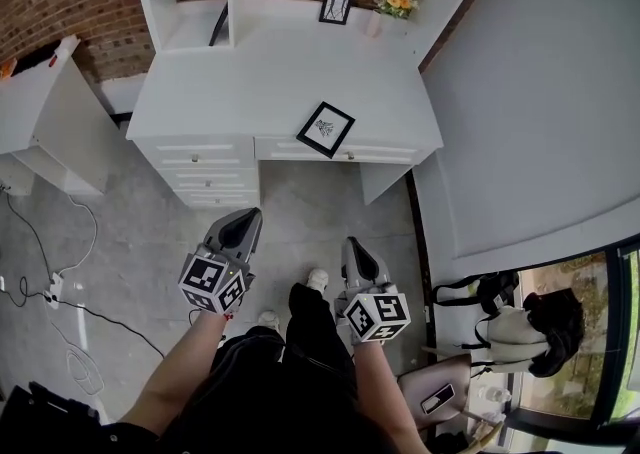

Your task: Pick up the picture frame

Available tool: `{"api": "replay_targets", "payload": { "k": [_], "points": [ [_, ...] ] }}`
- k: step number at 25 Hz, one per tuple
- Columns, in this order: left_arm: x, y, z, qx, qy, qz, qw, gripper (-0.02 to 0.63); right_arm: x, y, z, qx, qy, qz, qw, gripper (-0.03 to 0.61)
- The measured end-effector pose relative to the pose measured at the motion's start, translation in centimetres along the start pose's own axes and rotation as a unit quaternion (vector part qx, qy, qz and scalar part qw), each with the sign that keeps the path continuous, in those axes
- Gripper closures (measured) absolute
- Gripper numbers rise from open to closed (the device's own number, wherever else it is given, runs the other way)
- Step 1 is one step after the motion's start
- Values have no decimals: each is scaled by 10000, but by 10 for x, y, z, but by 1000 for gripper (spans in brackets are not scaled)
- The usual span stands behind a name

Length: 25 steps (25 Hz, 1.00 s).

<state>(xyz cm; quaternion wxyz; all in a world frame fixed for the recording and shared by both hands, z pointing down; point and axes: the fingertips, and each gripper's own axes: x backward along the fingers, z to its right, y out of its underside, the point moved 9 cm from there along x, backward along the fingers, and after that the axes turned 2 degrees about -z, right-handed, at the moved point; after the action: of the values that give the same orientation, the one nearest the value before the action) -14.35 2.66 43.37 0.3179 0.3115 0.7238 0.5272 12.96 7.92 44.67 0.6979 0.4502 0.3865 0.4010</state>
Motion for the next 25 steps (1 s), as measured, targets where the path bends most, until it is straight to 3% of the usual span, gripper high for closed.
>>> {"api": "replay_targets", "payload": {
  "k": [12, 25],
  "points": [
    [-48, -19, -10, -15, -145, 188, 9997, 609, -61, -24, 29, -87, -418, -6, 9991, 575],
    [-112, -9, -23, 192, -477, -20, 9987, 609, -123, -28, 73, -171, -797, -471, 9956, 575]
  ]
}}
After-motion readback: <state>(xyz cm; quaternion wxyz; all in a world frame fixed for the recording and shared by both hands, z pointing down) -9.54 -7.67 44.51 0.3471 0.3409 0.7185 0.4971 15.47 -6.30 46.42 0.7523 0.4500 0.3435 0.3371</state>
